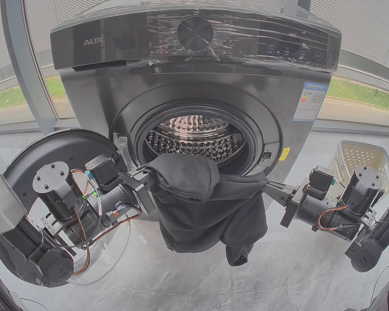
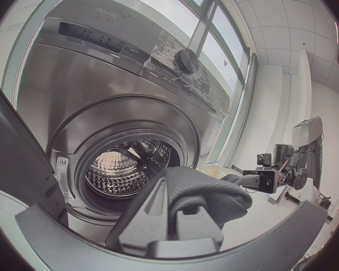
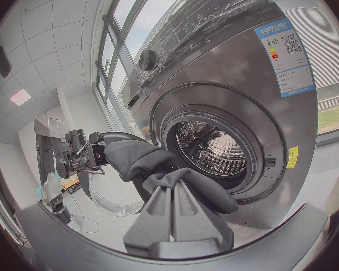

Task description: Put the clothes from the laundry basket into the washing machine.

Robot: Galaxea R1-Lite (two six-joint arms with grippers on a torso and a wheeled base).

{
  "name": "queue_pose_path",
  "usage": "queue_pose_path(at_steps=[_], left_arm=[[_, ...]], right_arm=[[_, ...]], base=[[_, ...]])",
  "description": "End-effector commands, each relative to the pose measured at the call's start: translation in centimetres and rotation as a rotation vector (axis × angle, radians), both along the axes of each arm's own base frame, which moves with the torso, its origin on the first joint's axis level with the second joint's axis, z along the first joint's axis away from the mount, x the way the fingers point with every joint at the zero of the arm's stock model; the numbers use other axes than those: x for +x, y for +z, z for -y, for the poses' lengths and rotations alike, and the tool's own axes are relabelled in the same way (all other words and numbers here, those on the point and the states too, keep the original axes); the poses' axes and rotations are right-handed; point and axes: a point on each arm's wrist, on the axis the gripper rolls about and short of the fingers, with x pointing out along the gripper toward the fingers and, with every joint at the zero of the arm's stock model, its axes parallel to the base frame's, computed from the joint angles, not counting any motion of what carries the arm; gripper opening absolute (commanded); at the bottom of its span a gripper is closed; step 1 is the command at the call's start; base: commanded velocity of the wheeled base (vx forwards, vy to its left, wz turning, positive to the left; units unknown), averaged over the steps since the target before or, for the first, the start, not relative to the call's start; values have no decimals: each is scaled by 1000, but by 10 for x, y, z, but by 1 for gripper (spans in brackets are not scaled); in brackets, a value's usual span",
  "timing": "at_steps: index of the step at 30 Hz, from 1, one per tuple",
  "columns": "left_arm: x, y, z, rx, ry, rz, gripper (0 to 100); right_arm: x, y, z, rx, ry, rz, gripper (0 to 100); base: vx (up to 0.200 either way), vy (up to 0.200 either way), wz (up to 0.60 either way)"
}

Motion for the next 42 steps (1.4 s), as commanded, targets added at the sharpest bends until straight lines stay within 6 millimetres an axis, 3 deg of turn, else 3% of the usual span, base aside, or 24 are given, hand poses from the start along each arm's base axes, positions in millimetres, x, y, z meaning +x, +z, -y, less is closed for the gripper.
queue_pose_path(at_steps=[1,6,9,20,29,33,38,42], left_arm=[[-2,2,1,-10,4,3,0],[-15,27,-8,-62,7,72,0],[-20,32,-11,-86,1,73,0],[-17,29,-12,-120,3,31,0],[-15,24,-10,-111,2,15,0],[-13,13,-5,-78,-3,-13,0],[-11,16,-2,-62,-5,22,0],[-8,12,0,-48,-3,18,0]], right_arm=[[-6,-5,2,-13,7,-20,0],[-16,8,12,7,-19,13,0],[-16,16,14,23,-45,33,0],[-4,2,13,6,-67,-3,0],[-7,0,10,0,-48,-12,0],[-6,-8,3,-15,-28,-37,0],[-2,-7,4,-10,-36,-31,0],[-9,-9,3,-29,-27,-37,0]], base=[[0,0,0],[0,0,0],[0,0,0],[0,0,0],[0,0,0],[0,0,0],[0,0,0],[0,0,0]])
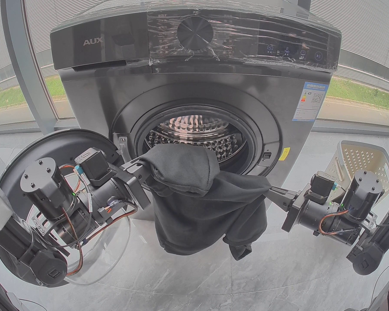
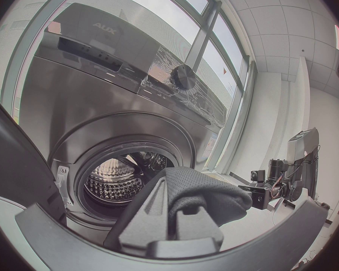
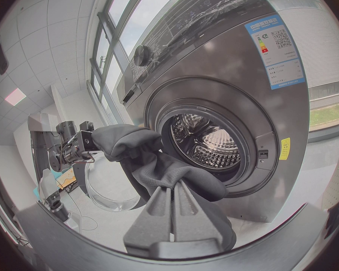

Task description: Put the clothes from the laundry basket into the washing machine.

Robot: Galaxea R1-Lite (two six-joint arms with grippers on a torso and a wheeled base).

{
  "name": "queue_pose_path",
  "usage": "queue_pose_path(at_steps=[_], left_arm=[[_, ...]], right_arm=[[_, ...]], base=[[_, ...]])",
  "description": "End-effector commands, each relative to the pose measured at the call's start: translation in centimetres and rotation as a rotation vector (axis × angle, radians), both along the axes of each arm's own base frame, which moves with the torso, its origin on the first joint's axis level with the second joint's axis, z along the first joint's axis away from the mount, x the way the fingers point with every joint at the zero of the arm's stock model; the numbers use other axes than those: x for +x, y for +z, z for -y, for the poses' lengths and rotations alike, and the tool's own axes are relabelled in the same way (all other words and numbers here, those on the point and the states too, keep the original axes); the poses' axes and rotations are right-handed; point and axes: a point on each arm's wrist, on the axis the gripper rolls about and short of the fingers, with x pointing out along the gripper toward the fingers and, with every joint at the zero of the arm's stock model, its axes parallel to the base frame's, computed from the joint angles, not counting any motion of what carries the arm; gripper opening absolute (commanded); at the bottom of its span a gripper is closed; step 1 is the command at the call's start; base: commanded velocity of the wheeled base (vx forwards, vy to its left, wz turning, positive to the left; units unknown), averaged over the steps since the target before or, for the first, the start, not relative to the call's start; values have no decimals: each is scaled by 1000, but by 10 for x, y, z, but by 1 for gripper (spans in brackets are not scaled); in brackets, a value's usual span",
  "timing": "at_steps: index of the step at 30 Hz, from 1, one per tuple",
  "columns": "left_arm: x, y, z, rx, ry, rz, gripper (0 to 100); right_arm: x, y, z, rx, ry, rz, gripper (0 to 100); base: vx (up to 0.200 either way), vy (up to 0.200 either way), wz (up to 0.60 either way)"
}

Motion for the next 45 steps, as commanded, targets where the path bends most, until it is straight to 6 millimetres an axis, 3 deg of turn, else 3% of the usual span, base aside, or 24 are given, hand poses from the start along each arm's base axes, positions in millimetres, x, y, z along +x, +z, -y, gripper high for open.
queue_pose_path(at_steps=[1,3,8,12,14,19,36,45], left_arm=[[1,-1,2,1,-6,-2,0],[2,-1,1,1,1,0,0],[-12,-12,-10,33,19,-48,0],[-20,7,-18,-18,24,1,0],[-20,7,-18,-18,24,1,0],[-24,21,-21,-54,25,49,0],[-11,31,-39,-96,120,71,0],[-10,30,-41,-95,129,69,0]], right_arm=[[-7,6,-3,-5,14,34,0],[-5,13,-5,14,19,54,0],[0,1,5,10,-27,-4,0],[0,8,9,19,-68,23,0],[0,8,9,19,-68,23,0],[15,21,17,52,-134,82,0],[5,60,26,120,-144,214,0],[2,59,25,116,-135,209,0]], base=[[0,0,0],[0,0,0],[0,0,0],[0,0,0],[0,0,0],[0,0,0],[0,0,0],[0,0,0]])
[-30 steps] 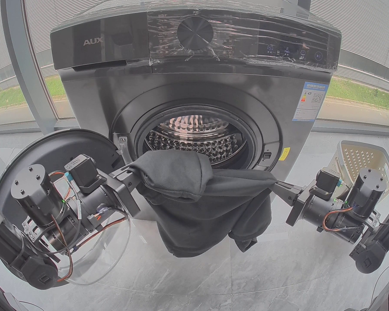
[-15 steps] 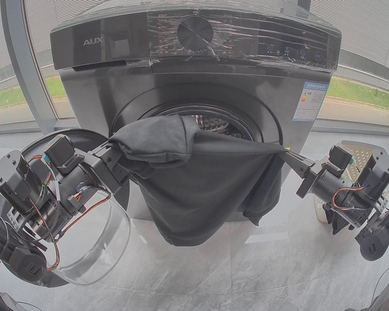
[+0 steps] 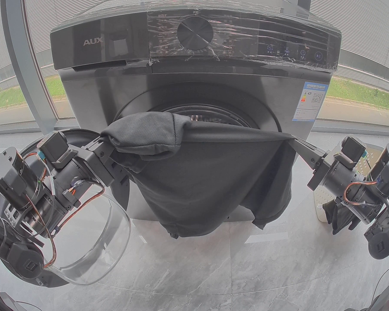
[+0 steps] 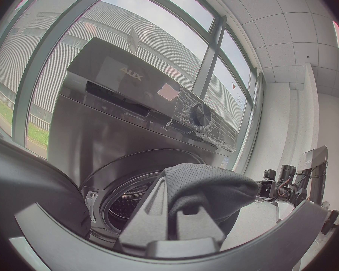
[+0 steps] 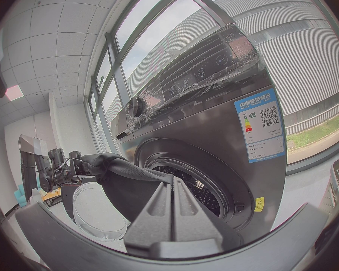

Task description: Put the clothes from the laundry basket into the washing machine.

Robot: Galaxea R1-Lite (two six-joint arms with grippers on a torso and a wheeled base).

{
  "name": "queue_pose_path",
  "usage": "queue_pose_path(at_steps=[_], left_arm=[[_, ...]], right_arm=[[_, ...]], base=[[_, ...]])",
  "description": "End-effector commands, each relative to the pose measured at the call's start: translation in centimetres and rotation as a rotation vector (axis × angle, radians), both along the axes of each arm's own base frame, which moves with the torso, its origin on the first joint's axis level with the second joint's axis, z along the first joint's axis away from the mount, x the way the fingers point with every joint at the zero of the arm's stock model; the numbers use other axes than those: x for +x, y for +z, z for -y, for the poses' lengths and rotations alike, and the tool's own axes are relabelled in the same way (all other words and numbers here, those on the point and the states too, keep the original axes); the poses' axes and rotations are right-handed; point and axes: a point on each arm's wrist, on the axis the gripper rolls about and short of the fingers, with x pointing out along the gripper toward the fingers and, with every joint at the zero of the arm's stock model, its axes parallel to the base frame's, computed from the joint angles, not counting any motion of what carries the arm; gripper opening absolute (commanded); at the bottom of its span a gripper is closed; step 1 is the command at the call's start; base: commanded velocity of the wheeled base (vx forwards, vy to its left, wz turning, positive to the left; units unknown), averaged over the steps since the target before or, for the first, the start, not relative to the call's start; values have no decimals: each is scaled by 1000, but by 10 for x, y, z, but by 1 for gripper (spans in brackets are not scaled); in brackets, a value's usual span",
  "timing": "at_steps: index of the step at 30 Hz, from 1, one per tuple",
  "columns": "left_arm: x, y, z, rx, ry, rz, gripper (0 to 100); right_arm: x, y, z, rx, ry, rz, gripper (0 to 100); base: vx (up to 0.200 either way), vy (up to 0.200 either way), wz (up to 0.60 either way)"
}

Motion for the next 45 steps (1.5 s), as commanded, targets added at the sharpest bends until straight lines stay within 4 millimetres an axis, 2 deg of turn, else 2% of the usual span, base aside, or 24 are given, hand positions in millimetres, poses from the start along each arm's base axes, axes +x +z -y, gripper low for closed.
queue_pose_path(at_steps=[1,20,26,27,36,45], left_arm=[[0,1,-1,-2,3,4,0],[1,-2,-5,9,17,-6,0],[-1,-8,-6,19,11,-32,0],[-3,-11,-6,28,3,-43,100],[-12,-44,-5,103,-49,-172,100],[-19,-66,14,207,-125,-218,100]], right_arm=[[-3,2,-1,2,6,7,0],[-5,-1,-2,-4,12,-5,0],[-9,-2,-8,-2,37,-7,0],[-10,-2,-9,-3,42,-8,0],[-9,-2,-13,-4,54,-9,0],[-19,3,-38,12,153,11,0]], base=[[0,0,0],[0,0,0],[0,0,0],[0,0,0],[0,0,0],[0,0,0]])
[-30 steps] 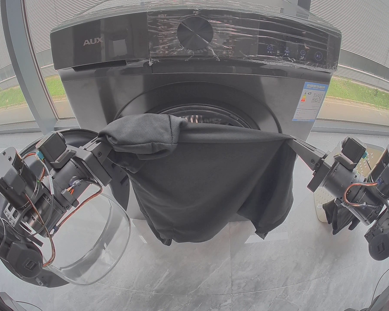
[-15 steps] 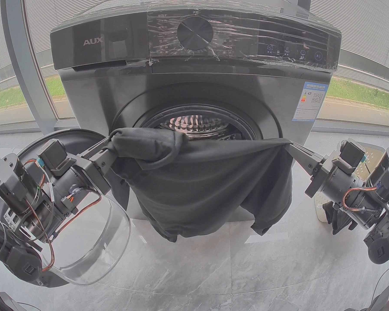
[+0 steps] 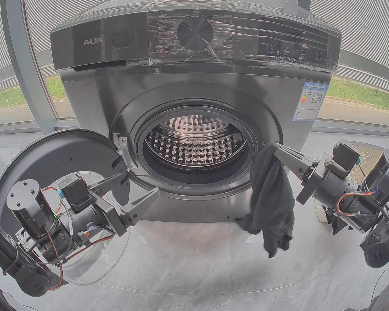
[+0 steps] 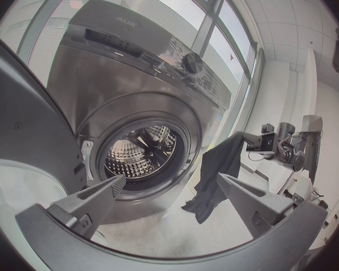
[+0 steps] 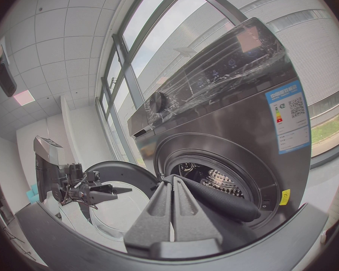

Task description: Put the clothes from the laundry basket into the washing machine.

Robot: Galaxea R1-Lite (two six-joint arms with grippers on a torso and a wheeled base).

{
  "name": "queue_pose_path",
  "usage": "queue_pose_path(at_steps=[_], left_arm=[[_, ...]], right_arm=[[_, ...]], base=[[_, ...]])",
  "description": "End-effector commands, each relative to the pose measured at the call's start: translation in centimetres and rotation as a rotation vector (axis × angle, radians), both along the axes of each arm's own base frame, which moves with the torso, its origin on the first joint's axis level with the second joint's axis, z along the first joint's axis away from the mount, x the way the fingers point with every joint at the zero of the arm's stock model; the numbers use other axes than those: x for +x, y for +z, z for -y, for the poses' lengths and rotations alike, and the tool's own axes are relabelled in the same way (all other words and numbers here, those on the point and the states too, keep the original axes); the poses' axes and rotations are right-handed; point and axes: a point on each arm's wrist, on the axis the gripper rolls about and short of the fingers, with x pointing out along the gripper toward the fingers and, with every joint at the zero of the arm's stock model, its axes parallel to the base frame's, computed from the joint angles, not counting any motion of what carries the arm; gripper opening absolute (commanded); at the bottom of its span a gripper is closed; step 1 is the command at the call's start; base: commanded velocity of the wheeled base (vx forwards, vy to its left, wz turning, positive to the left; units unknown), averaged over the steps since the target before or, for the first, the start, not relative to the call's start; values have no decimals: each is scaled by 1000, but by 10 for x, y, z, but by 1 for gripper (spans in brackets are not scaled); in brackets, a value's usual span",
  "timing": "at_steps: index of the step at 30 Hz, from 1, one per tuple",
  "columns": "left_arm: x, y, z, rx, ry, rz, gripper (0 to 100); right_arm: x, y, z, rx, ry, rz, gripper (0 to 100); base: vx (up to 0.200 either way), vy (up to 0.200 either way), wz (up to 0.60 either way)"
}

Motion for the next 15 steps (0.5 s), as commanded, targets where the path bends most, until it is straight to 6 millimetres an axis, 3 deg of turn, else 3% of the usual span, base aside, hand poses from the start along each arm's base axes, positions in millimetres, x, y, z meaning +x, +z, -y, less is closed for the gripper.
queue_pose_path(at_steps=[1,8,15], left_arm=[[0,-14,12,38,-46,-46,100],[7,-40,42,129,-133,-85,100],[19,-52,66,150,-178,-79,100]], right_arm=[[-3,4,-13,15,48,13,0],[-3,15,-25,36,78,37,0],[-2,20,-29,37,88,33,0]], base=[[0,0,0],[0,0,0],[0,0,0]])
